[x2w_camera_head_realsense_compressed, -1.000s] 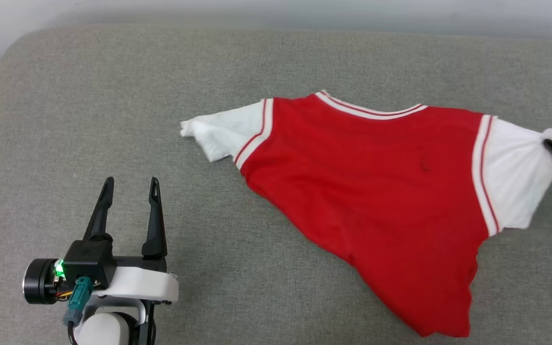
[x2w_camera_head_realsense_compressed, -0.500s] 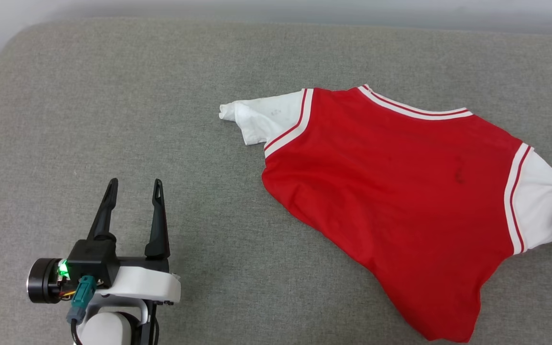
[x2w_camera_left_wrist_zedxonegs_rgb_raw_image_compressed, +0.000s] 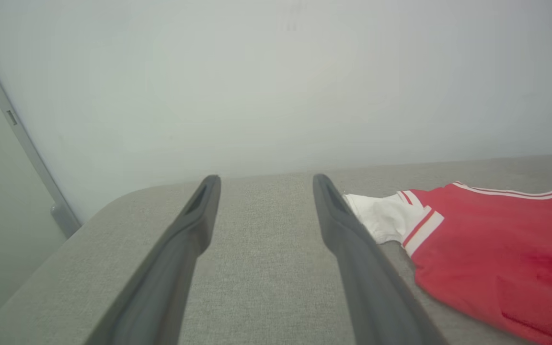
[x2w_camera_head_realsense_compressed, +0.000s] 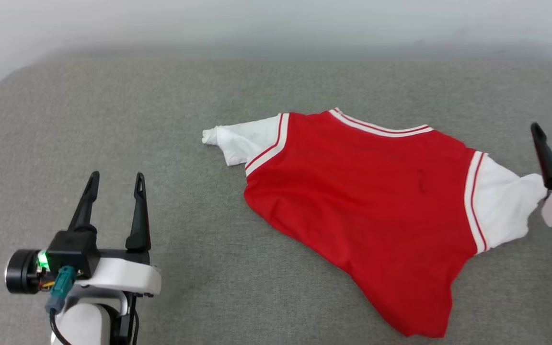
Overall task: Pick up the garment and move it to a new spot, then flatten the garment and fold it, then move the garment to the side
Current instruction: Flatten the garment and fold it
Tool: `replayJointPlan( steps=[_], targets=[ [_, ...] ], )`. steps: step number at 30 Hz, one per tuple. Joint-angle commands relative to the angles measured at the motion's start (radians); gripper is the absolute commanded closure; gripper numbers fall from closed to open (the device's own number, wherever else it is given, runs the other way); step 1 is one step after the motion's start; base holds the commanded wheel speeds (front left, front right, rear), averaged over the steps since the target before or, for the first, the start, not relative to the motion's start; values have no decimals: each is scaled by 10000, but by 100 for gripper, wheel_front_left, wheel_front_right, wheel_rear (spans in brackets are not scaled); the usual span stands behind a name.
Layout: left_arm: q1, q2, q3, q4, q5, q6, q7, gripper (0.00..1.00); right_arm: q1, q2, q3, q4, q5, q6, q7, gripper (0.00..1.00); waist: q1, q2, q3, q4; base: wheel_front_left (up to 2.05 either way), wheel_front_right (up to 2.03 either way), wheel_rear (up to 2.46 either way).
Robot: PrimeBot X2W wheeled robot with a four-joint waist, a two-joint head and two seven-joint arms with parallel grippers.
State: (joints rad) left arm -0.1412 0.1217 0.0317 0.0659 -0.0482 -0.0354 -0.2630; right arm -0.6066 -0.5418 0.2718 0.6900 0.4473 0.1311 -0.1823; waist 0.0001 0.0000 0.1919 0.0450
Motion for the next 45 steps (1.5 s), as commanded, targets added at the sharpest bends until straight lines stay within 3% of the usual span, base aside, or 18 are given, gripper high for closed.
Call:
replayJointPlan(
  steps=[1, 8, 13, 16, 21, 26, 30, 34, 39, 45],
  targets=[
    [-193, 101, 20, 46, -39, -85, -26, 0, 267, 226, -179, -248, -168, -7, -163, 0, -1, 0, -197, -184, 0, 0, 0],
    [-1125, 675, -272, 397, 0, -599, -26, 0, 1896, 1723, -1817, -2747, -1679, -7, -536, 0, -1, 0, -527, -499, 0, 0, 0],
    [-2269, 1300, -912, 936, -203, -870, 243, 0, 3230, 2747, -2594, -4744, -2528, -7, -10, 0, -1, 0, -627, -615, 0, 0, 0],
    [-3153, 1783, -1624, 1091, -457, -929, 756, 0, 3906, 3174, -2783, -5708, -2907, -7, 371, 0, -1, 0, -671, -672, 0, 0, 0],
    [-4485, 2768, -3723, 1305, -2004, -936, 2622, 0, 4617, 3609, -2871, -6768, -3173, -7, 880, 0, -1, 0, -672, -801, 0, 0, 0],
    [-5644, 3566, -5646, 1548, -3900, -939, 4893, 0, 4900, 3799, -2916, -7246, -3213, -7, 1108, 0, -1, 0, -591, -938, 0, 0, 0],
    [-6293, 3896, -7055, 1824, -5701, -941, 7053, 0, 4905, 3819, -2927, -7386, -3199, -7, 1189, 0, -1, 0, -452, -1037, 0, 0, 0],
    [-6888, 4173, -8137, 2185, -6910, -941, 8513, 0, 4736, 3851, -2875, -7444, -3197, -7, 1199, 0, -1, 0, -224, -1137, 0, 0, 0],
    [-7474, 4254, -9100, 3014, -7566, -942, 9212, 0, 4452, 3914, -2738, -7437, -3183, -7, 1121, 0, -1, 0, 188, -1327, 0, 0, 0],
    [-7716, 4002, -9745, 4181, -8050, -942, 8865, 0, 4045, 4020, -2620, -7251, -3225, -7, 950, 0, -1, 0, 760, -1595, 0, 0, 0]
  ],
)
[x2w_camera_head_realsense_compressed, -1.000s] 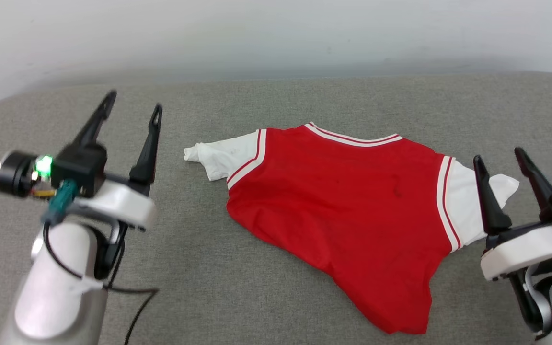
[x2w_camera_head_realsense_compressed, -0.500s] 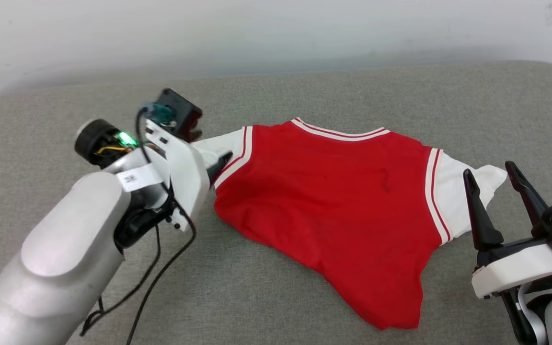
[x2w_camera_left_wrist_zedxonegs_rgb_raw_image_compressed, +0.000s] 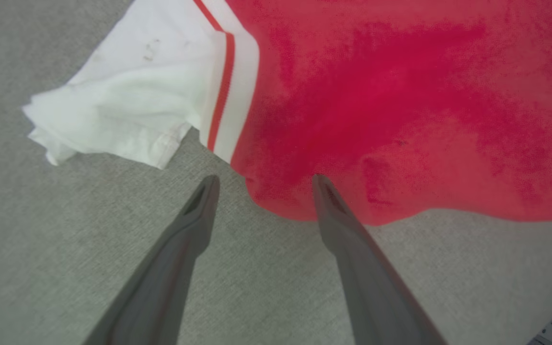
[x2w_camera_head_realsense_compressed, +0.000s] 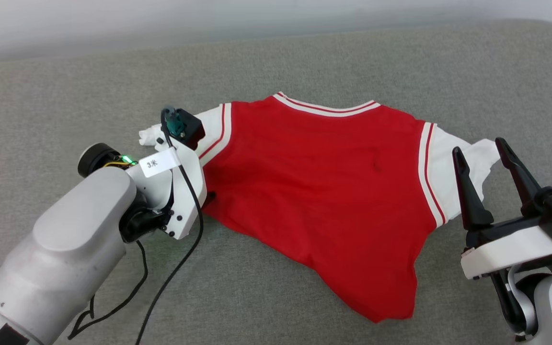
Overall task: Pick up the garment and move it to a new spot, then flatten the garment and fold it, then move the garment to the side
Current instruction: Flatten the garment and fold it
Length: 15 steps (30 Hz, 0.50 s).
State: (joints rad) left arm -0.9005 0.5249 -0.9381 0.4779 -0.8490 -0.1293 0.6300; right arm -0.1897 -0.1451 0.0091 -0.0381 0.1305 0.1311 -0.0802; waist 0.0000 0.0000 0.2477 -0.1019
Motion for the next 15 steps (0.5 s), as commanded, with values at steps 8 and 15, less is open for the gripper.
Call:
replayJointPlan(
  steps=[8, 15],
  targets=[
    [-169, -163, -1401, 953, -380, -5, -316, 0, -462, 155, 74, 467, -147, -7, -376, 0, 0, 0, 579, -248, 0, 0, 0],
    [-435, 83, -2180, 934, -396, -4, -1815, 100, -520, 174, 43, 778, -184, -7, -550, 0, 0, 0, 373, -202, 0, 0, 0]
  ],
)
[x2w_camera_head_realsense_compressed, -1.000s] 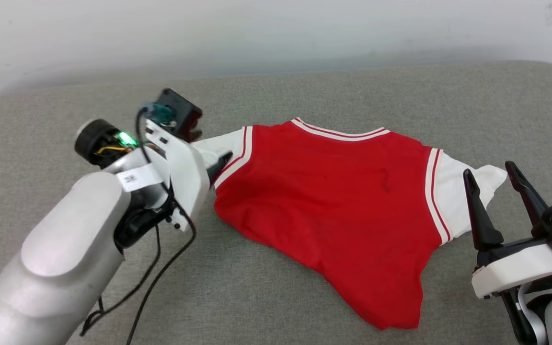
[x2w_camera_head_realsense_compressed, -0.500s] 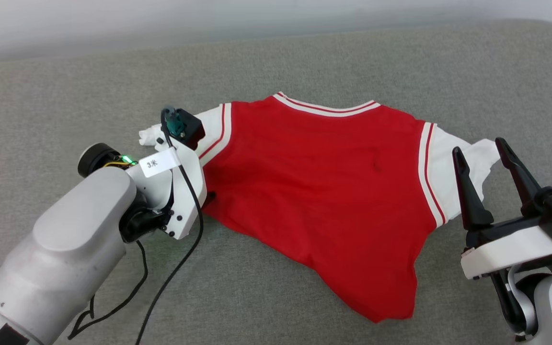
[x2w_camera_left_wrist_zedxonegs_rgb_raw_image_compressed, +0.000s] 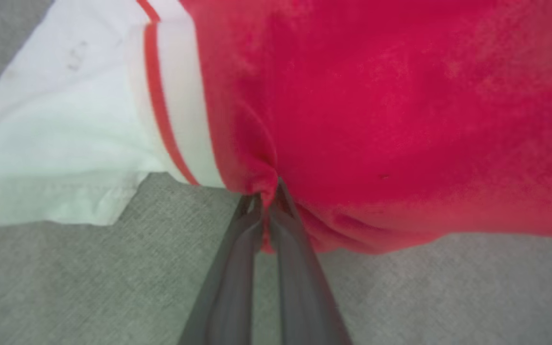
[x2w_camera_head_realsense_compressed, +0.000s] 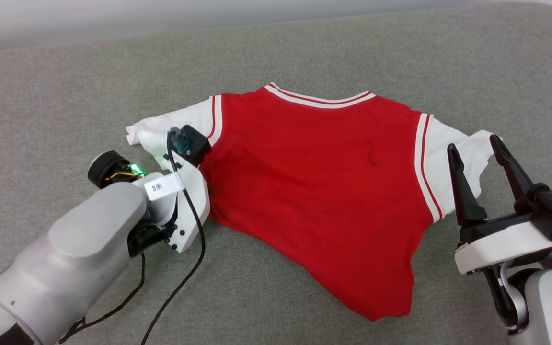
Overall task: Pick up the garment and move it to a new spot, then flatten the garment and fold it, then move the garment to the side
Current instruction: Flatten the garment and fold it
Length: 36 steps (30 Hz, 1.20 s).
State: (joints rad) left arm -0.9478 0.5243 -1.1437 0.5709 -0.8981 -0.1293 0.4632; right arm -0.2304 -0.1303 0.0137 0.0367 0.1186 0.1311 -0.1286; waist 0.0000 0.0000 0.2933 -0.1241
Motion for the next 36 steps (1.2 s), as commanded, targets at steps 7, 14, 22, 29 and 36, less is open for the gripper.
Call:
replayJointPlan(
  steps=[7, 14, 22, 29, 36],
  targets=[
    [97, 513, -590, -868, 192, -4, -1488, 100, 246, -50, -123, 192, -53, -7, -84, 0, 0, 0, -625, 175, 0, 0, 0],
    [1144, 1116, -858, -2351, 198, 243, -1807, 100, 714, -106, -382, 112, 27, -7, 3, 0, 0, 0, -1116, 434, 0, 0, 0],
    [2855, 1450, -1087, -3321, 18, 944, -1839, 100, 1091, 3, -551, 23, 48, -7, 169, 0, 0, 0, -1209, 586, 0, 0, 0],
    [3373, 1108, -999, -3026, -52, 1124, -2360, 0, 1239, 15, -583, 20, -1, -7, 285, 0, 0, 0, -1408, 741, 0, 0, 0],
    [2942, 1645, -291, -3925, -368, 1318, -2795, 0, 1508, -22, -669, -19, 55, -7, 360, 0, 0, 0, -1927, 964, 0, 0, 0]
  ],
)
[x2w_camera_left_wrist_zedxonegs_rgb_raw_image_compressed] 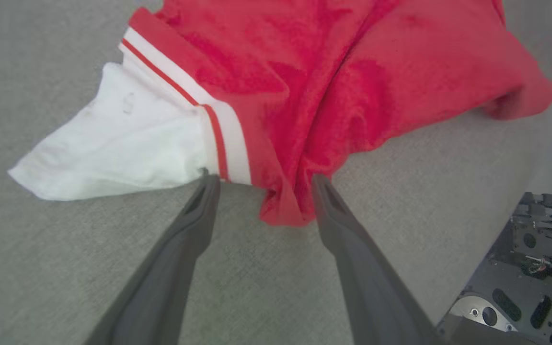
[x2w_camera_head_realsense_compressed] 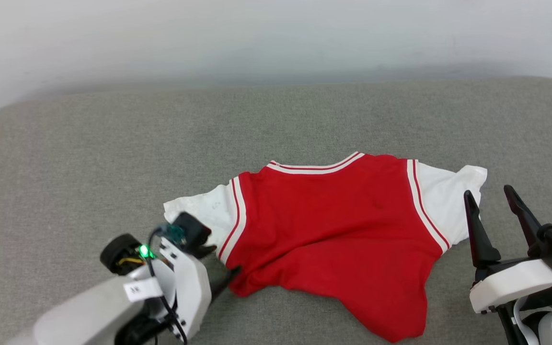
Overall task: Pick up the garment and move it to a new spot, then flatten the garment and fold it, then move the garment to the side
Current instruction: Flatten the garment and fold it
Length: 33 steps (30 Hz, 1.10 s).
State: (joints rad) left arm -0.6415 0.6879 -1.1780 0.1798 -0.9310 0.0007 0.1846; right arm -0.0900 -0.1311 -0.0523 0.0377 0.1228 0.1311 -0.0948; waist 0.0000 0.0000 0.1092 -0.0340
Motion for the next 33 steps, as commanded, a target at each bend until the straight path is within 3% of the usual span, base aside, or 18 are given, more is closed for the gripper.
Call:
replayJointPlan(
  steps=[1, 6, 12, 16, 24, 33],
  targets=[
    [-208, 185, 195, -208, -137, 51, 34, 0, 139, -2, -15, -35, 21, -7, 38, 0, 0, 0, -131, 79, 0, 0, 0],
    [-951, 1028, 913, -767, -353, 231, 265, 0, 171, 65, 17, -93, 55, -7, 50, 0, 0, 0, -212, 105, 0, 0, 0],
    [-1848, 1447, 1722, -595, -1014, 316, 750, 0, -17, 87, 96, -207, 48, -7, -6, 0, 0, 0, 15, -37, 0, 0, 0],
    [-2429, 1409, 1934, 60, -1588, 104, 1593, 0, -156, 117, 82, -257, -17, -7, -28, 0, 0, 0, 284, -169, 0, 0, 0],
    [-3377, 1112, 1473, 1842, -1995, -320, 3818, 0, -436, 215, 138, -283, -122, -7, -106, 0, 0, 0, 892, -418, 0, 0, 0],
    [-3556, 456, 940, 3471, -1989, -739, 4707, 0, -826, 281, 221, -218, -219, -7, -173, 0, 0, 0, 1484, -707, 0, 0, 0]
  ],
)
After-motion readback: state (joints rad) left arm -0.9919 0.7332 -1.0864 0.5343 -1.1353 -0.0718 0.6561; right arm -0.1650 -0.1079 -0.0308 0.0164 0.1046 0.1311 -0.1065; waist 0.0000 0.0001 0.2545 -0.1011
